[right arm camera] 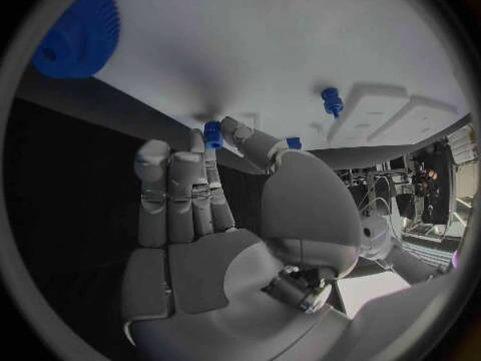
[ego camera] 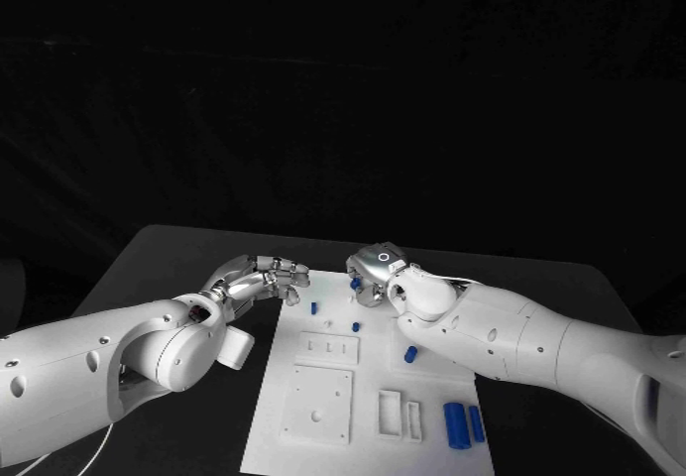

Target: Assemble the parts on the task board

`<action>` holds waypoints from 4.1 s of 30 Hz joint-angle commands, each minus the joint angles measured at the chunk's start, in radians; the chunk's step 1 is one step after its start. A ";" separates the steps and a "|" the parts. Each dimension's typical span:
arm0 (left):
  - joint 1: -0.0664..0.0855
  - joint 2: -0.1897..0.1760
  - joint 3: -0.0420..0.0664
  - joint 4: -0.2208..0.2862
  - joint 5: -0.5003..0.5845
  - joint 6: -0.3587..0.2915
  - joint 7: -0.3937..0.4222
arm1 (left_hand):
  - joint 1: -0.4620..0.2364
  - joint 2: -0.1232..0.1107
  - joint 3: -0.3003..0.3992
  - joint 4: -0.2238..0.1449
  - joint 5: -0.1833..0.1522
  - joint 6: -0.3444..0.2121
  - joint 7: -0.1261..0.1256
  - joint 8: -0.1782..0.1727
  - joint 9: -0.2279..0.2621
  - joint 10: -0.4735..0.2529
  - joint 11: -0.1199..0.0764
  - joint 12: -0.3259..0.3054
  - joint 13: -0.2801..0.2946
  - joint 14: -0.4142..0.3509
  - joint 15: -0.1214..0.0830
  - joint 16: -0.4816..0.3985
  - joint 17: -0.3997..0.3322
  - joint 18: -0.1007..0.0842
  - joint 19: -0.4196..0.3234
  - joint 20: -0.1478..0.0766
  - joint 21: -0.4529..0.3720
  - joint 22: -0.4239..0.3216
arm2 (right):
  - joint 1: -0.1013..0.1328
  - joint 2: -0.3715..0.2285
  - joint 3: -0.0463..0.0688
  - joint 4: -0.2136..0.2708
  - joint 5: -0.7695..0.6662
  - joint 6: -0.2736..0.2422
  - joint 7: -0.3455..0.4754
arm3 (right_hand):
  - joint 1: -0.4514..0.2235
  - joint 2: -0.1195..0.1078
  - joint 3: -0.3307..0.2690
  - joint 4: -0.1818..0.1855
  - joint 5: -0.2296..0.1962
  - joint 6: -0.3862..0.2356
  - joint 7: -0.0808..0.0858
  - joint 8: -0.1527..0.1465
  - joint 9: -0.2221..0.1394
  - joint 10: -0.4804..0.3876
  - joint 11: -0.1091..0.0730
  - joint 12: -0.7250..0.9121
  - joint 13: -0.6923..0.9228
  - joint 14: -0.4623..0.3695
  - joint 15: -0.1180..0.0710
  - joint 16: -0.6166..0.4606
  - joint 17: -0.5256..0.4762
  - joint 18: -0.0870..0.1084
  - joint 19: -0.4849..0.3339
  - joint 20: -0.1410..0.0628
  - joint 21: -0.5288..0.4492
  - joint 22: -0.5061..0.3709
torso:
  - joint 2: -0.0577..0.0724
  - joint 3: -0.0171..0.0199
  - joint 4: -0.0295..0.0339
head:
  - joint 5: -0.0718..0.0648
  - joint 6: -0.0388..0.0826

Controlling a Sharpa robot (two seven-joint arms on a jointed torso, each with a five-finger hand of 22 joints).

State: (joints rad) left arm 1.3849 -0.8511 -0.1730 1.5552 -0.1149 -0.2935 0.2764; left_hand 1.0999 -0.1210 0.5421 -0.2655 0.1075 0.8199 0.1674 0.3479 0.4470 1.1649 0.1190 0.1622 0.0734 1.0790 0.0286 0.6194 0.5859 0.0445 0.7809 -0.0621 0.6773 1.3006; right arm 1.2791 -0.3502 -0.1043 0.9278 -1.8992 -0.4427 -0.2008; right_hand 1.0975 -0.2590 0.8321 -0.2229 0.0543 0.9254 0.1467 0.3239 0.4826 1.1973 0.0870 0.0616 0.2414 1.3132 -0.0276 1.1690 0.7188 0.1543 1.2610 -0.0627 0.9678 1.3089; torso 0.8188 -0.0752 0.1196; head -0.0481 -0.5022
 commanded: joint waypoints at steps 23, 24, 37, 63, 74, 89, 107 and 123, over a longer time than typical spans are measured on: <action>0.005 -0.027 0.001 -0.023 0.006 0.003 0.012 | -0.007 -0.005 0.006 0.001 -0.005 0.003 0.004 -0.004 -0.001 0.001 0.004 -0.006 -0.002 -0.002 -0.001 -0.004 -0.001 0.009 0.000 -0.009 0.006 -0.002 | 0.024 -0.308 0.095 0.294 0.189 0.004 0.084 | 0.008 -0.033 -0.060 0.024 0.001 -0.020 0.016 -0.011 -0.025 0.048 -0.015 0.077 -0.022 -0.005 -0.012 0.028 -0.019 0.108 0.012 0.011 -0.011 0.014 | -0.005 0.0048 -0.0194 | 0.006 0.022; 0.005 -0.027 0.001 -0.026 0.006 0.003 0.012 | -0.007 -0.005 0.007 0.000 -0.005 0.003 0.004 -0.004 -0.001 0.001 0.004 -0.006 -0.002 -0.002 -0.001 -0.004 -0.001 0.009 0.000 -0.009 0.006 -0.002 | 0.028 -0.317 0.095 0.293 0.197 0.009 0.088 | 0.007 -0.031 -0.066 0.025 0.002 -0.015 0.012 -0.008 -0.023 0.066 -0.026 0.088 -0.011 -0.005 -0.024 0.031 -0.018 0.108 0.014 0.009 -0.008 0.015 | -0.005 0.0053 -0.0207 | 0.006 0.022; 0.004 -0.018 0.000 -0.045 0.006 0.014 0.012 | -0.006 -0.005 0.007 0.000 -0.005 0.003 0.004 -0.004 -0.001 0.002 0.004 -0.006 -0.002 -0.002 -0.001 -0.004 -0.001 0.009 0.000 -0.009 0.006 -0.002 | 0.027 -0.316 0.095 0.190 0.377 0.140 0.132 | -0.025 -0.021 -0.177 0.006 0.075 -0.049 -0.010 -0.042 -0.015 0.013 -0.064 1.054 1.023 -0.016 -0.060 0.144 0.083 0.108 0.031 -0.038 0.080 0.025 | -0.008 0.0263 -0.0447 | 0.020 0.021; 0.004 -0.008 -0.002 -0.051 0.006 0.020 0.010 | -0.007 -0.004 0.008 0.001 -0.006 0.003 0.005 -0.004 -0.001 0.002 0.004 -0.007 -0.002 -0.002 -0.001 -0.005 -0.001 0.009 -0.001 -0.009 0.006 -0.002 | -0.017 -0.240 0.095 0.098 0.406 0.174 0.151 | -0.044 0.002 -0.194 0.007 0.120 -0.071 -0.003 -0.059 -0.025 0.137 -0.057 1.274 1.187 -0.033 -0.053 0.183 0.163 0.108 0.007 -0.059 0.165 0.022 | -0.003 0.0329 -0.0414 | 0.018 0.007; 0.004 -0.006 -0.002 -0.052 0.006 0.020 0.008 | -0.007 -0.004 0.008 0.001 -0.006 0.003 0.005 -0.005 -0.001 0.002 0.004 -0.007 -0.002 -0.002 -0.001 -0.005 -0.001 0.009 -0.001 -0.009 0.007 -0.003 | -0.019 -0.231 0.095 0.076 0.426 0.181 0.153 | -0.052 0.010 -0.194 0.015 0.119 -0.076 -0.003 -0.061 -0.027 0.138 -0.057 1.276 1.190 -0.034 -0.053 0.182 0.170 0.108 0.003 -0.060 0.171 0.021 | -0.002 0.0317 -0.0414 | 0.020 0.003; 0.004 -0.004 -0.002 -0.052 0.006 0.022 0.007 | -0.007 -0.003 0.008 0.001 -0.006 0.003 0.005 -0.005 -0.001 0.003 0.004 -0.008 -0.002 -0.002 -0.001 -0.005 -0.001 0.008 -0.001 -0.009 0.007 -0.003 | -0.019 -0.220 0.093 0.074 0.380 0.174 0.142 | -0.041 0.026 -0.176 0.020 0.099 -0.046 -0.008 -0.044 -0.021 0.149 -0.062 1.287 1.197 -0.032 -0.057 0.180 0.181 0.108 -0.002 -0.063 0.181 0.020 | -0.006 0.0319 -0.0418 | 0.021 -0.003; 0.004 -0.003 -0.002 -0.055 0.006 0.022 0.005 | -0.007 -0.003 0.009 0.001 -0.006 0.003 0.005 -0.005 -0.001 0.003 0.004 -0.008 -0.002 -0.002 -0.001 -0.005 -0.001 0.009 -0.001 -0.009 0.007 -0.003 | -0.035 -0.210 0.083 0.089 0.214 0.124 0.103 | -0.024 0.028 -0.120 0.021 0.075 0.011 -0.022 -0.020 -0.014 0.157 -0.074 1.288 1.198 -0.027 -0.069 0.169 0.197 0.108 -0.008 -0.062 0.197 0.019 | -0.006 0.0325 -0.0432 | 0.020 -0.005; 0.004 -0.003 -0.002 -0.055 0.006 0.021 0.005 | -0.007 -0.002 0.009 0.001 -0.006 0.003 0.005 -0.005 -0.001 0.003 0.004 -0.009 -0.002 -0.002 -0.001 -0.005 -0.001 0.008 -0.001 -0.009 0.007 -0.003 | -0.056 -0.218 0.075 0.118 0.196 0.101 0.084 | -0.032 0.034 -0.097 0.033 0.117 0.033 -0.028 -0.013 -0.012 0.166 -0.080 1.290 1.201 -0.022 -0.075 0.161 0.208 0.108 -0.007 -0.061 0.204 0.017 | -0.006 0.0320 -0.0427 | 0.025 -0.006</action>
State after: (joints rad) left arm 1.3877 -0.8555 -0.1758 1.4979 -0.1131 -0.2856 0.2753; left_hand 1.0999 -0.1210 0.5441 -0.2634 0.1075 0.8199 0.1674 0.3479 0.4474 1.1633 0.1174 0.1584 0.0729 1.0790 0.0286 0.6195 0.5859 0.0313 0.7809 -0.0621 0.6813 1.2983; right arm 1.2363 -0.5661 -0.0207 1.0411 -1.6796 -0.3714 -0.0992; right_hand 1.0688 -0.2347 0.7278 -0.1901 0.1667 0.9363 0.1206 0.2986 0.4648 1.3582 0.0070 1.3465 1.3079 1.2911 -0.0927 1.3340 0.9258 0.1368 1.2500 -0.1197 1.1676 1.3087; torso 0.8131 -0.0421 0.0776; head -0.0233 -0.5103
